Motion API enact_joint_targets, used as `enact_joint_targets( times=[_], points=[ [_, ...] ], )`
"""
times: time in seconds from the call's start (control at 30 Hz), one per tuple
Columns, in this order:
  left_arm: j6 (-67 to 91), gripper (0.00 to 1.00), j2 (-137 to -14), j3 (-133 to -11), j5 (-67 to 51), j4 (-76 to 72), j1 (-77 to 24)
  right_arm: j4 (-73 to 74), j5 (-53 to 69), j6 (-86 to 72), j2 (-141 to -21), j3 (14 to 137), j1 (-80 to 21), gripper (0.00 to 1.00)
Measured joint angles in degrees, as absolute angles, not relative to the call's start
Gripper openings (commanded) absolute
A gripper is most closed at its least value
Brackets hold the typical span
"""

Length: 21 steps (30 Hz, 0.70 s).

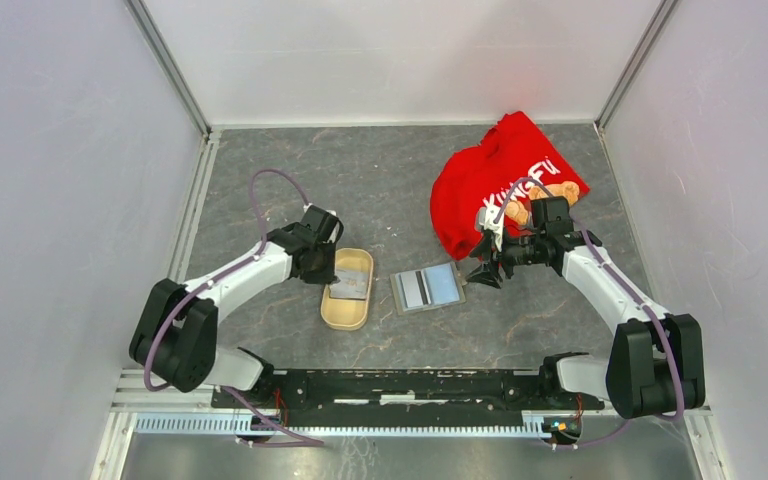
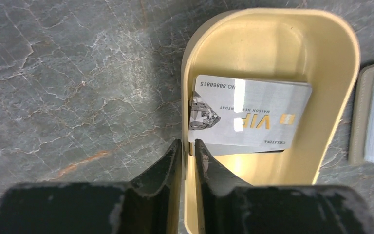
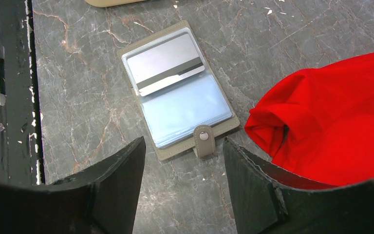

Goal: Put the credit cards into the card holder
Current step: Move the storage box to the center of the board.

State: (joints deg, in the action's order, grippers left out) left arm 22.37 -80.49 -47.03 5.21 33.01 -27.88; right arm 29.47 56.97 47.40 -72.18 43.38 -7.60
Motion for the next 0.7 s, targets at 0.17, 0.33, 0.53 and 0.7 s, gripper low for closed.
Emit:
enact_joint_targets(
  times=[0.17, 0.33, 0.53, 0.7],
  points=[
    [23.6, 0.44, -78.9, -46.9, 6.2, 32.7, -28.3, 29.5, 57.0, 47.5, -72.2, 43.4, -7.6, 0.67],
    [22.7, 0.64, -76.6, -47.7, 5.9, 33.1, -28.3, 29.7, 57.0, 47.9, -72.2, 43.4, -7.6, 0.67],
    [14.6, 0.99, -67.5, -54.3, 0.8, 32.0, -28.3, 31.2, 57.5, 51.0, -72.0, 43.5, -7.6, 0.69],
    [14.9, 1.00, -60.9, -54.5, -3.0, 27.0, -26.4, 32.8, 59.0, 56.9, -69.6, 43.5, -8.6, 0.85]
  ],
)
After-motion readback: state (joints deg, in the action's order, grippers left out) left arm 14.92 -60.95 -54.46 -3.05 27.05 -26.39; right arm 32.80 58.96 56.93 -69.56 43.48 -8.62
